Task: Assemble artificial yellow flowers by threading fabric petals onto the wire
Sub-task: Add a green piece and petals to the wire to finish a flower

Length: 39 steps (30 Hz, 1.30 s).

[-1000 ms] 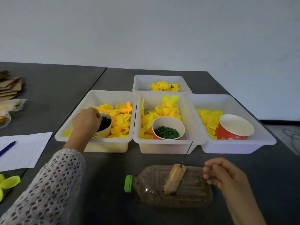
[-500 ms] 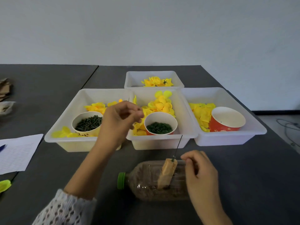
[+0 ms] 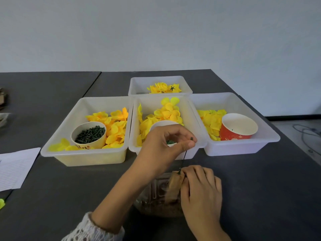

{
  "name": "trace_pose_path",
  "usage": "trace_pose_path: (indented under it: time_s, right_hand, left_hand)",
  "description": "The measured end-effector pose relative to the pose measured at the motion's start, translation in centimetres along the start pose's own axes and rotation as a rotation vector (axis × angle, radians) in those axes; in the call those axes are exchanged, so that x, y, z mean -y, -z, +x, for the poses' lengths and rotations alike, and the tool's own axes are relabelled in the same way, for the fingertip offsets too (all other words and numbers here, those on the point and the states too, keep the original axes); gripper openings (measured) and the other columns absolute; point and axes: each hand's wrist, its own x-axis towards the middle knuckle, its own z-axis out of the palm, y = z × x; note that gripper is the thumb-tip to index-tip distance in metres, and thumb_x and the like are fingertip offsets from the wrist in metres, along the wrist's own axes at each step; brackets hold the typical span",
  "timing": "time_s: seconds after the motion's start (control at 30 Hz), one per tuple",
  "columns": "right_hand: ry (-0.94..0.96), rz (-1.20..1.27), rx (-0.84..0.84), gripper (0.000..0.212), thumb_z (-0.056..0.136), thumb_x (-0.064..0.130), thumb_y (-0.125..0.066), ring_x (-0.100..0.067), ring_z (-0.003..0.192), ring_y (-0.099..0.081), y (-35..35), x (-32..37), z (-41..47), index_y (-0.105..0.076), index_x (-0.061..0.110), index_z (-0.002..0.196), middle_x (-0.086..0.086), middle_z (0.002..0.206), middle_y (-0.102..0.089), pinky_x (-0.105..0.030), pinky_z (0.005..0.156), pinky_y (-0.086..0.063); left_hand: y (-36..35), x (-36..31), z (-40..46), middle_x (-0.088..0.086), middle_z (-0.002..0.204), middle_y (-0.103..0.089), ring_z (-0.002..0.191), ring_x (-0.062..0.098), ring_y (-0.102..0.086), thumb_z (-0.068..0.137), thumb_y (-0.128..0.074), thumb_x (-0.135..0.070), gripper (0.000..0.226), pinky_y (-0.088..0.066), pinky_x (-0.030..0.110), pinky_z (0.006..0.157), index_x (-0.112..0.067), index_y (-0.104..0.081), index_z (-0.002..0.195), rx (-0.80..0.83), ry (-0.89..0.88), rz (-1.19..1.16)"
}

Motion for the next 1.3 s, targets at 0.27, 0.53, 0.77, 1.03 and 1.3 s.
trace_pose_path:
  time_s: [0.27, 0.53, 0.77, 1.03, 1.3]
  right_hand:
    - [0.011, -0.030, 0.020, 0.029, 0.064, 0.022, -0.079, -0.018, 0.090, -0.064, -0.4, -0.2, 0.1, -0.069, 0.028, 0.090, 0.007, 0.095, -0.067, -0.038, 0.075, -0.053]
    - [0.018, -0.050, -0.009, 0.030, 0.061, 0.024, -0.081, -0.018, 0.089, -0.065, -0.6, -0.3, 0.2, -0.070, 0.028, 0.089, 0.007, 0.093, -0.068, -0.038, 0.073, -0.054]
    - [0.018, -0.059, 0.005, 0.030, 0.061, 0.026, -0.082, -0.018, 0.090, -0.065, -0.6, -0.4, 0.1, -0.071, 0.028, 0.089, 0.007, 0.094, -0.069, -0.039, 0.075, -0.054]
    - [0.028, -0.047, -0.014, 0.031, 0.060, 0.024, -0.082, -0.019, 0.089, -0.065, -0.4, -0.2, 0.1, -0.070, 0.028, 0.089, 0.007, 0.093, -0.068, -0.039, 0.073, -0.055]
    - [0.032, -0.047, -0.024, 0.033, 0.059, 0.023, -0.084, -0.020, 0.089, -0.065, -0.6, -0.2, 0.1, -0.070, 0.026, 0.089, 0.006, 0.093, -0.068, -0.039, 0.072, -0.054]
  left_hand:
    - [-0.5, 0.0, 0.4, -0.013, 0.072, -0.067, 0.066, 0.005, -0.058, 0.084, -0.076, -0.022, 0.016, -0.050, 0.026, 0.066, -0.031, -0.069, 0.073, -0.118, 0.068, 0.299]
    - [-0.4, -0.7, 0.0, -0.019, 0.072, -0.065, 0.067, 0.004, -0.058, 0.083, -0.076, -0.031, 0.014, -0.045, 0.019, 0.060, -0.032, -0.068, 0.072, -0.104, 0.095, 0.400]
    - [-0.5, -0.8, -0.9, -0.020, 0.078, -0.067, 0.072, 0.006, -0.059, 0.084, -0.075, -0.029, 0.018, -0.047, 0.019, 0.060, -0.037, -0.066, 0.071, -0.137, 0.097, 0.393]
    - [-0.5, -0.9, -1.0, -0.024, 0.080, -0.066, 0.073, 0.007, -0.060, 0.084, -0.075, -0.032, 0.012, -0.053, 0.033, 0.065, -0.036, -0.067, 0.075, -0.208, 0.074, 0.412]
    - [0.0, -1.1, -0.8, -0.022, 0.074, -0.065, 0.069, 0.004, -0.058, 0.084, -0.074, -0.038, 0.011, -0.052, 0.032, 0.064, -0.036, -0.068, 0.075, -0.124, 0.101, 0.522]
